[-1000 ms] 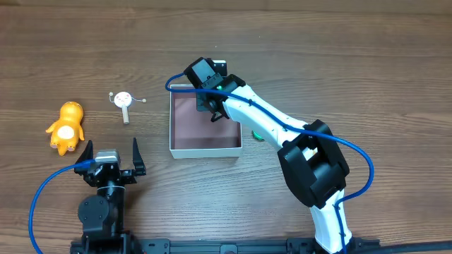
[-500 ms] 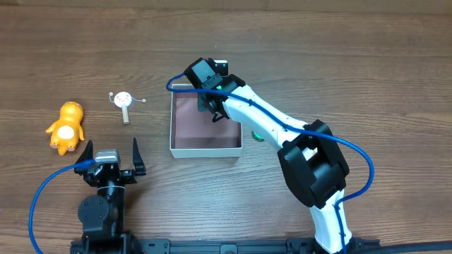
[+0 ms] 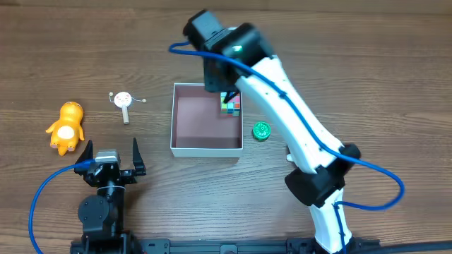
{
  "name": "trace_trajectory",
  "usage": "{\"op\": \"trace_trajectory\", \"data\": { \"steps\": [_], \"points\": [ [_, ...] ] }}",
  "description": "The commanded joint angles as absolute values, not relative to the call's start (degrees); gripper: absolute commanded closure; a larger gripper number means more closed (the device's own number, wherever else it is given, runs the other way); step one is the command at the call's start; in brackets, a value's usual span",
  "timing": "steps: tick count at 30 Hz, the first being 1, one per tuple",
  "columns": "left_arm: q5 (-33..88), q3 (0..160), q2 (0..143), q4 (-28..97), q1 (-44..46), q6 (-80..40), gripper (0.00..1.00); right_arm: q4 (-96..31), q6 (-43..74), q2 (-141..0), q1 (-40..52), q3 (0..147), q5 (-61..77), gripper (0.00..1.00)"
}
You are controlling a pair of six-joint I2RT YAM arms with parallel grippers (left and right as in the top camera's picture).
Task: Pack container
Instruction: 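Move the right gripper to the penguin plush and grasp it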
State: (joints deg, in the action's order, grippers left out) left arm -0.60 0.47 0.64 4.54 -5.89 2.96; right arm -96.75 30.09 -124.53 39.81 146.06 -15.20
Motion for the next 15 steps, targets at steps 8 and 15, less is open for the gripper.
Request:
{"op": "trace_trajectory", "data": {
  "steps": [8, 15],
  "points": [
    [0.2, 0.3, 0.3, 4.4, -6.0, 2.6, 0.00, -97.1, 24.0, -106.3, 38.5, 130.4, -11.6, 0.71],
    [0.2, 0.3, 0.3, 4.4, -6.0, 2.6, 0.00, -97.1, 29.7, -94.9, 24.7, 102.9, -13.2, 0.66]
  ]
}}
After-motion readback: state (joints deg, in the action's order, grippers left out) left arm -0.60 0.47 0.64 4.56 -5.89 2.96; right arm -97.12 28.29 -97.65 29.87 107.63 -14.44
